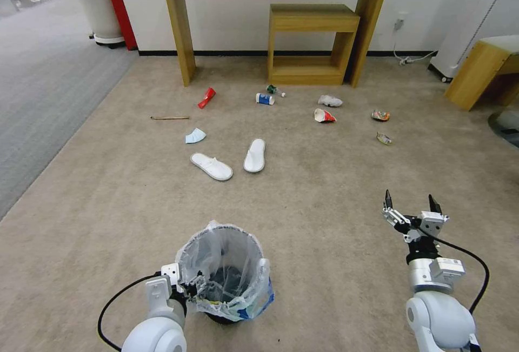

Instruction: Pick up the trash bin and place the garbage on the floor into it.

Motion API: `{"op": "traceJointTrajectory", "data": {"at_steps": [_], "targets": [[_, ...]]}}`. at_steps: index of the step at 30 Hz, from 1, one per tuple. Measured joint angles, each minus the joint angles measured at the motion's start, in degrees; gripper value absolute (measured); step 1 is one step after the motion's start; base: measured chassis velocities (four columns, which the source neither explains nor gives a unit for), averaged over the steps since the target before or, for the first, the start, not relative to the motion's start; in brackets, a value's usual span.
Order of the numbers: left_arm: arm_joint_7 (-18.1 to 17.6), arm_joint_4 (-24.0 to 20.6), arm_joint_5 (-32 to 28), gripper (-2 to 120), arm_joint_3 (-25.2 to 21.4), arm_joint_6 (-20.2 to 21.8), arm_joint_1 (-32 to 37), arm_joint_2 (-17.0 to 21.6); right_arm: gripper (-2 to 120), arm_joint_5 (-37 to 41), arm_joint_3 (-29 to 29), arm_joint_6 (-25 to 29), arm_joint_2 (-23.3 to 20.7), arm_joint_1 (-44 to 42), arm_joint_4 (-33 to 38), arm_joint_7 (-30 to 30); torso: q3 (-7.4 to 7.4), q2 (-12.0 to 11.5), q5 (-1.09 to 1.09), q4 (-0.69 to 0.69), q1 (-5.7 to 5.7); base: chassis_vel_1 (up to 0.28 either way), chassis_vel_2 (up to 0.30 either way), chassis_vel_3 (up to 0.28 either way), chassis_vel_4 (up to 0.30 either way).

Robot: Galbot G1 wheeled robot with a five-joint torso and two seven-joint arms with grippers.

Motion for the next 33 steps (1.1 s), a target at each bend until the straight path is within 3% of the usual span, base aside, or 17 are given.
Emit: {"op": "traceJointTrajectory", "data": {"at_steps": [1,11,18,33], "targets": [[0.0,0.0,0.0,64,0.0,0.0,0.0,0.0,100,0.0,0.0,0.0,0.0,0.0,0.0,0.0,0.0,0.0,0.0,0.0,0.0,0.0,0.0,0.0,0.0],[0.0,0.3,0.0,22,0.1,0.1,-0.2,-0.1,100,-0.3,0.0,0.3,0.2,0.1,-0.4,0.0,0.0,0.0,0.0,0.0,0.0,0.0,0.0,0.0,0.0],[0.1,0.5,-0.2,1,0.3,0.0,-0.2,-0.2,100,-0.4,0.0,0.4,0.3,0.1,-0.5,-0.1,0.0,0.0,0.0,0.0,0.0,0.0,0.0,0.0,0.0],[0.4,2.7,0.5,1,0.5,-0.1,-0.9,-1.4,100,-0.5,0.3,1.3,-0.2,-0.3,-1.3,-0.3,-0.03,0.0,0.06,0.02,-0.01,0.0,0.0,0.0,0.0]]}}
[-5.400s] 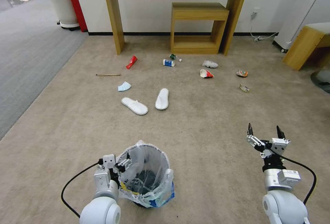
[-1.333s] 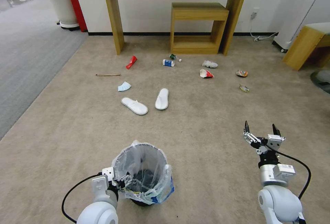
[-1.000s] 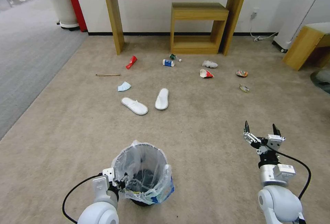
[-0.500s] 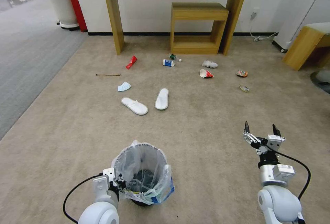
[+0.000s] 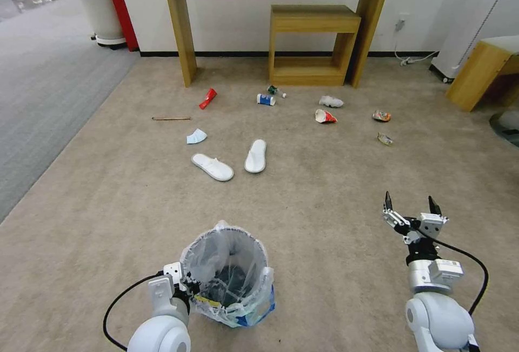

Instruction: Pick up the trash bin and place the garbage on the floor into it.

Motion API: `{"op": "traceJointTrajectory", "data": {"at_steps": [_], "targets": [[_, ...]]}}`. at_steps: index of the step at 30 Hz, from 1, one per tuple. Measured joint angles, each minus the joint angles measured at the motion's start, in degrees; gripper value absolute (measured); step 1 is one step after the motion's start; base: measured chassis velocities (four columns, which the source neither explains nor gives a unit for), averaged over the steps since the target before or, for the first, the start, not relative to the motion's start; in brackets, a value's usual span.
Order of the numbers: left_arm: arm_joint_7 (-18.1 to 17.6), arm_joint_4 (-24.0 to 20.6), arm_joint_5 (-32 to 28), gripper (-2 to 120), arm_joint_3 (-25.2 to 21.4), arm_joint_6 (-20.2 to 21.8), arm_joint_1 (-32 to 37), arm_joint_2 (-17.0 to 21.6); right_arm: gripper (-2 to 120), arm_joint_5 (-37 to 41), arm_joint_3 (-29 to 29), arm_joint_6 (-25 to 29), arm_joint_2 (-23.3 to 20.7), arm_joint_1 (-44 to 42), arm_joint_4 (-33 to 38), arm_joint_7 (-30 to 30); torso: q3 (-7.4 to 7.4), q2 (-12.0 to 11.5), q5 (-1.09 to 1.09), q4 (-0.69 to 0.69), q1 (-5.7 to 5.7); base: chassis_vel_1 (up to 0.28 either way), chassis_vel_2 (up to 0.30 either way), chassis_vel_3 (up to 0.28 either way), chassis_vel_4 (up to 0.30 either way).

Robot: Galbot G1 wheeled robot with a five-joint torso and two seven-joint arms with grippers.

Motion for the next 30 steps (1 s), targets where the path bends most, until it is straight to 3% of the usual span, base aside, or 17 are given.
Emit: {"op": "traceJointTrajectory", "data": {"at_steps": [12,30], "targets": [[4.0,-0.4,4.8,1,-1.1,-1.2,1.3,-0.8,100,1.1,-0.4,-0.3,-0.9,-0.3,-0.3,0.5,0.04,0.0,-0.12,-0.04,0.0,0.0,0.0,0.0,0.0],[3.1,-6.5,1.1,0,-5.0,-0.4,2.8,-0.7,100,2.5,-0.6,-1.0,-1.7,-1.5,-0.1,1.1,0.04,-0.1,-0.06,-0.02,0.01,0.0,0.0,0.0,0.0]]}}
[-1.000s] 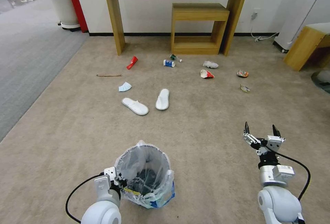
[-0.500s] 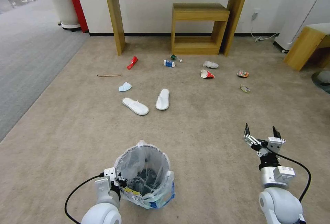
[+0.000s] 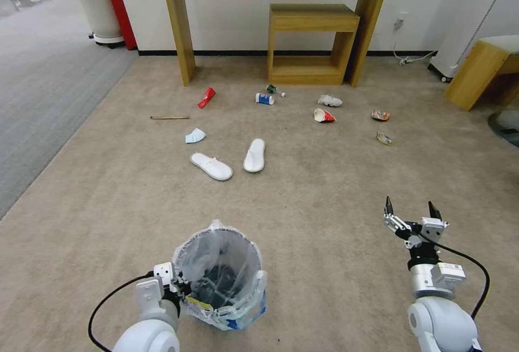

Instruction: Pick up the trash bin and place the garbage on the floor into it.

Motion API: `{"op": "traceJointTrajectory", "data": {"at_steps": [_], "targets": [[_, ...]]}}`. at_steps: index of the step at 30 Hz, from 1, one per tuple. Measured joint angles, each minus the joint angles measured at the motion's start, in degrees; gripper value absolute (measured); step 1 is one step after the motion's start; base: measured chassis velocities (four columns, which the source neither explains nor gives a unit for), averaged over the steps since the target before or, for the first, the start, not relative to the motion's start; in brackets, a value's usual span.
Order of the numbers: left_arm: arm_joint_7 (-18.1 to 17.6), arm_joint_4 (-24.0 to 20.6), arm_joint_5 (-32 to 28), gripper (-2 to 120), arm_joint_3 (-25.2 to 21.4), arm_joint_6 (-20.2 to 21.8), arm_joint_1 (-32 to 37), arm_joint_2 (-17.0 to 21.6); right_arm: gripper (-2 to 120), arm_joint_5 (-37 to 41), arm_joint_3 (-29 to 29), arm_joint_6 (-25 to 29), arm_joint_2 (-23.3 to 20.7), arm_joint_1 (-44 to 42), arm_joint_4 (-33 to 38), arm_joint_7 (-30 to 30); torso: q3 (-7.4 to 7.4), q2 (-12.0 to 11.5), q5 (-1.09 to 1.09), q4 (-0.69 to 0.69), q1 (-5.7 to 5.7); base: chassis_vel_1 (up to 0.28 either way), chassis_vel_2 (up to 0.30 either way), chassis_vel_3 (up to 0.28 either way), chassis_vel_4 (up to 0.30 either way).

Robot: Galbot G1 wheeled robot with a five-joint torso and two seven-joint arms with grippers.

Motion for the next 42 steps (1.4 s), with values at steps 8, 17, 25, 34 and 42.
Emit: {"op": "traceJointTrajectory", "data": {"at_steps": [8,17,25,34,42], "targets": [[-0.4,-2.6,-2.6,0,-1.8,0.2,0.2,0.0,100,-0.1,0.0,0.1,-0.1,-0.3,-0.2,0.0,-0.01,0.0,0.0,0.0,0.0,0.0,0.0,0.0,0.0],[-0.9,-4.4,-5.3,0,-3.8,0.7,-0.5,0.0,100,-0.1,-0.2,0.0,-0.2,-0.4,-0.2,0.1,0.0,0.0,0.0,0.0,0.0,0.0,0.0,0.0,0.0],[-1.9,-6.6,-10.0,0,-7.2,1.5,-1.8,0.5,100,0.0,-0.6,-0.5,-0.2,-0.5,-0.5,0.3,-0.01,0.0,0.0,0.0,0.0,0.0,0.0,0.0,0.0],[-6.4,-6.4,-19.7,0,-8.2,1.5,-2.8,0.9,100,-0.3,-0.8,-0.7,-0.4,-0.5,-0.9,0.3,-0.01,0.0,0.0,0.0,0.0,0.0,0.0,0.0,0.0],[-10.3,-6.3,-27.5,0,-9.8,1.5,-3.0,5.3,100,-0.5,-0.9,-0.4,-0.9,-0.9,-1.4,0.3,-0.01,0.0,0.0,0.0,0.0,0.0,0.0,0.0,0.0]]}}
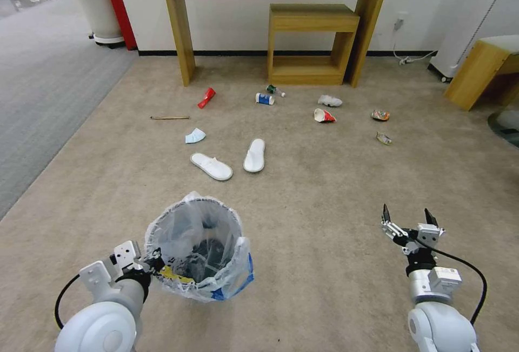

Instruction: Pick up the trash bin and place the garbage on the floor into it.

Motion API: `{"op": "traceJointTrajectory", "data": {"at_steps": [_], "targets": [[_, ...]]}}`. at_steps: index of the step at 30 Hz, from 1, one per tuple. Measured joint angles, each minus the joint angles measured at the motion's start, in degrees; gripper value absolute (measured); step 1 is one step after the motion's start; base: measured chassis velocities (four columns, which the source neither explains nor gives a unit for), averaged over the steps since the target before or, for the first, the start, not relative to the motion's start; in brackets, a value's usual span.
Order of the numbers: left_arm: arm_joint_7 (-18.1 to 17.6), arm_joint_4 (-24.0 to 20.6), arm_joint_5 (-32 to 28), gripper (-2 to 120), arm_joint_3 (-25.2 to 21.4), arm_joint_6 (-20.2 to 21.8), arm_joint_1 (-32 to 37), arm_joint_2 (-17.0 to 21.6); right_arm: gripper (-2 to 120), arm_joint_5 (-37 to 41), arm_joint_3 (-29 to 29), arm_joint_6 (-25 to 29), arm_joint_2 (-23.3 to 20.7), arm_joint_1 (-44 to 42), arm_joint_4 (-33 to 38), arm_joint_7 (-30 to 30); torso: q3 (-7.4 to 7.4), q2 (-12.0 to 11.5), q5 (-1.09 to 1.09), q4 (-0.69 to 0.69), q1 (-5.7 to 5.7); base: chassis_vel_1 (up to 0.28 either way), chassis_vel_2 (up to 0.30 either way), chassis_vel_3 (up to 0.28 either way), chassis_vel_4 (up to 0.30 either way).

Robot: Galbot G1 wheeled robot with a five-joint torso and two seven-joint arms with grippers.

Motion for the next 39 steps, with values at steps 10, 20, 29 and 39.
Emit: {"op": "traceJointTrajectory", "data": {"at_steps": [10,20,29,39], "targets": [[-4.8,0.1,-7.8,0,-0.4,0.0,2.2,6.4,100,0.3,-0.3,0.1,-0.7,-0.6,0.1,0.0,0.0,0.0,-0.01,0.0,0.0,0.0,0.0,0.0,0.0],[-7.3,-1.1,-12.0,0,-1.3,0.0,4.1,9.6,100,0.7,-0.7,1.0,-0.6,-1.3,0.1,0.2,0.0,0.0,-0.01,0.0,0.0,0.0,0.0,0.0,0.0],[-7.4,-1.5,-12.1,0,-1.8,-0.1,4.5,10.0,100,1.0,-0.9,1.6,-1.2,-0.9,-0.7,0.5,0.0,0.0,0.0,0.0,0.0,0.0,0.0,0.0,0.0],[-7.2,-1.7,-10.9,0,-1.8,-0.1,4.5,8.1,100,1.1,-1.5,1.7,-1.4,0.5,-1.7,0.2,0.0,0.0,0.0,0.0,0.0,0.0,0.0,0.0,0.0]]}}
